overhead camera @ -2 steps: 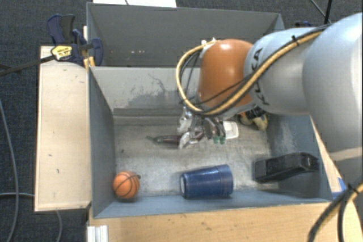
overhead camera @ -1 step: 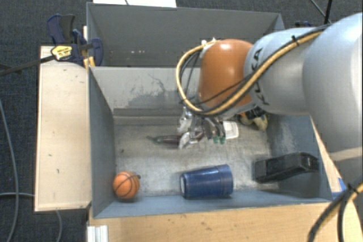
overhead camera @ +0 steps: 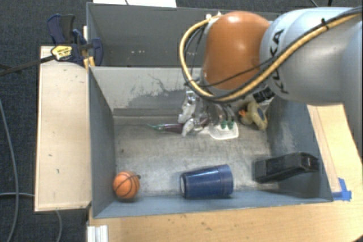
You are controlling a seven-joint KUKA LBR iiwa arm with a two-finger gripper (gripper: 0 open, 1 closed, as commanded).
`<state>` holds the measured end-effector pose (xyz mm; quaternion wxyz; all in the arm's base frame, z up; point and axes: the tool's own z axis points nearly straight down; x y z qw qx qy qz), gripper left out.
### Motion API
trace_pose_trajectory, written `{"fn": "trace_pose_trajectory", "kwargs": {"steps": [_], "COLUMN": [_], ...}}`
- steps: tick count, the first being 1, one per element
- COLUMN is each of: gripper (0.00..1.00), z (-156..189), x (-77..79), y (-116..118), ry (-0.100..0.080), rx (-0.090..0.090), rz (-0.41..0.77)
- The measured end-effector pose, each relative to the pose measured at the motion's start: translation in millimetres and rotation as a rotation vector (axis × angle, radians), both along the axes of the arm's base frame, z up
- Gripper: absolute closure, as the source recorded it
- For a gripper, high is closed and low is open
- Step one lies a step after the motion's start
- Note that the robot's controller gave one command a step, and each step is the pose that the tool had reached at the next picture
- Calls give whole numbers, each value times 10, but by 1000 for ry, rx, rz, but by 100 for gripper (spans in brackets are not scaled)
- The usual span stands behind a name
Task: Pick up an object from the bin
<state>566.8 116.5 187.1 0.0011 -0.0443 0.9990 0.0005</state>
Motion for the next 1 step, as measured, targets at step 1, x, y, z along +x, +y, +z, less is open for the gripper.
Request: {"fn": "trace_pose_trajectory", "kwargs": {"steps": [1], "gripper": [100], "z": [0], "x": [0], "y": [-1], "ry": [0], "rx": [0], "rz": [-1]}}
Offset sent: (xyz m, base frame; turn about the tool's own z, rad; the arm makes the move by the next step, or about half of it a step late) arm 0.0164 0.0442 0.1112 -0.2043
